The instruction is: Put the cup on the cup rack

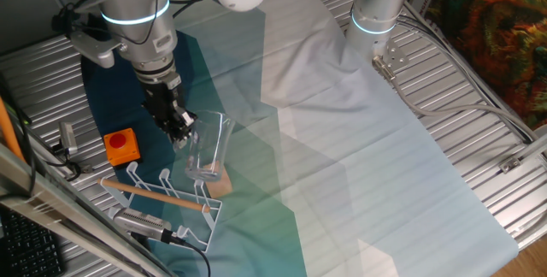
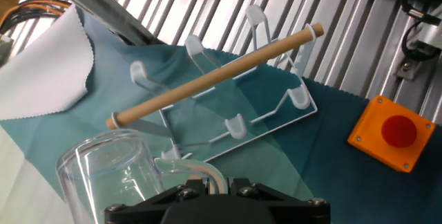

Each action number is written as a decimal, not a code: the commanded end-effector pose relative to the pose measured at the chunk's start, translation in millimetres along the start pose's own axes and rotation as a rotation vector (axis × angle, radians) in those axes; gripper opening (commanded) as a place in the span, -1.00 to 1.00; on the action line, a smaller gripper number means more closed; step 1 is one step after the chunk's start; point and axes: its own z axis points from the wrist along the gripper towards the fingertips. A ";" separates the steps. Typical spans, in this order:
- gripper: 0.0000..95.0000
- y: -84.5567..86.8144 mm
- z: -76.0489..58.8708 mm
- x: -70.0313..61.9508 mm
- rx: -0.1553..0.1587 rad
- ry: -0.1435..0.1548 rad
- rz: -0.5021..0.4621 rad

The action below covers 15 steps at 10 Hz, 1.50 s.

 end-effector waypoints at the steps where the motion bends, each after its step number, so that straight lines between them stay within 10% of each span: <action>1: -1.00 -0.1 0.2 1.1 0.006 -0.005 0.003; 7: -1.00 -0.1 0.2 1.1 0.026 -0.019 -0.166; 10: -1.00 -0.1 0.2 1.1 0.086 -0.014 -0.106; 15: -1.00 -0.1 0.2 1.1 0.079 -0.015 -0.092</action>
